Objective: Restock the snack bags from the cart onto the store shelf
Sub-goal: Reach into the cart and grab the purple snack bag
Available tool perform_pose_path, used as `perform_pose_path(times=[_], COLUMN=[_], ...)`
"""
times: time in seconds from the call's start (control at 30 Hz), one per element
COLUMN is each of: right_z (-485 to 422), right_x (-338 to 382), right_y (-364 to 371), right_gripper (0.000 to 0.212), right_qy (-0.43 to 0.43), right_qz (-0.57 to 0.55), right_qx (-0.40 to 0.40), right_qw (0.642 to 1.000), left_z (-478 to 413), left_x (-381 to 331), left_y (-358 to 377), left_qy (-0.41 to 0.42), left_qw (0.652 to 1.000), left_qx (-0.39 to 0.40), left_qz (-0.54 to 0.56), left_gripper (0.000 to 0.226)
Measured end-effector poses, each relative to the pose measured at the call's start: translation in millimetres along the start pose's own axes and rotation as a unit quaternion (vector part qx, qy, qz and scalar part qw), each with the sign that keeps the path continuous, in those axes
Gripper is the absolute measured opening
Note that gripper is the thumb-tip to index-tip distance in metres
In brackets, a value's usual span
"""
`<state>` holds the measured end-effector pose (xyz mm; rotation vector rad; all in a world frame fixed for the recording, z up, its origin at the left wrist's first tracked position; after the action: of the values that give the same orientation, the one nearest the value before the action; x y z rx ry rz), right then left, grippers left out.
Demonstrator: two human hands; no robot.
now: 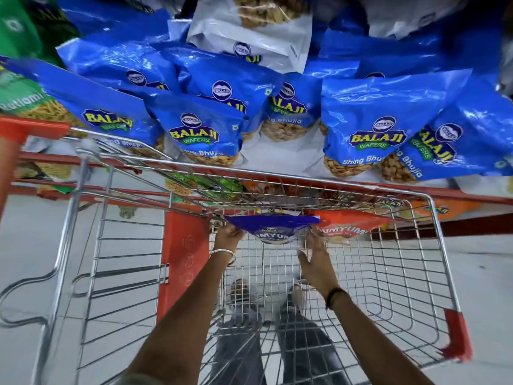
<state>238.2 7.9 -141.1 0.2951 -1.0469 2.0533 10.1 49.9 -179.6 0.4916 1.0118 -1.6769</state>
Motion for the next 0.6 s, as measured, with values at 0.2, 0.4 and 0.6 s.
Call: perform_pose_path(times=[0.2, 0.4, 0.6], right_z=[-39, -24, 23], right_x=[5, 0, 16], right_y=[20, 20, 4], right_gripper=[0.052, 0.027, 0.024], right_qy=[0.014, 0.029, -0.06], right_qz=[-0.119, -0.117, -0.142], right_qx=[0.022, -0.097, -0.104], right_qw=[0.993, 0.988, 0.983], left_z=[-20, -13, 17], left_x=[16, 27, 28], left_y=[11, 3, -24], left_qy=[0.003, -0.002, 0.112], left_qw=[0.999, 0.998, 0.985], left_qx=[-0.04, -0.057, -0.096], left_qz=[-0.009, 0.035, 0.087], left_gripper=[0.028, 0.044, 0.013])
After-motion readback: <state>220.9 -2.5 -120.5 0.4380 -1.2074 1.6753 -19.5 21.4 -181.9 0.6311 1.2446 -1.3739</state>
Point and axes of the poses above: each hand's wrist, its own z-axis away from the middle knuckle, its own y-axis out of the palm, x = y × z, the point moved 3 cm from there along -z, towards the middle knuckle, and after that the axes turned 10 degrees about y, right-handed, at the moved point
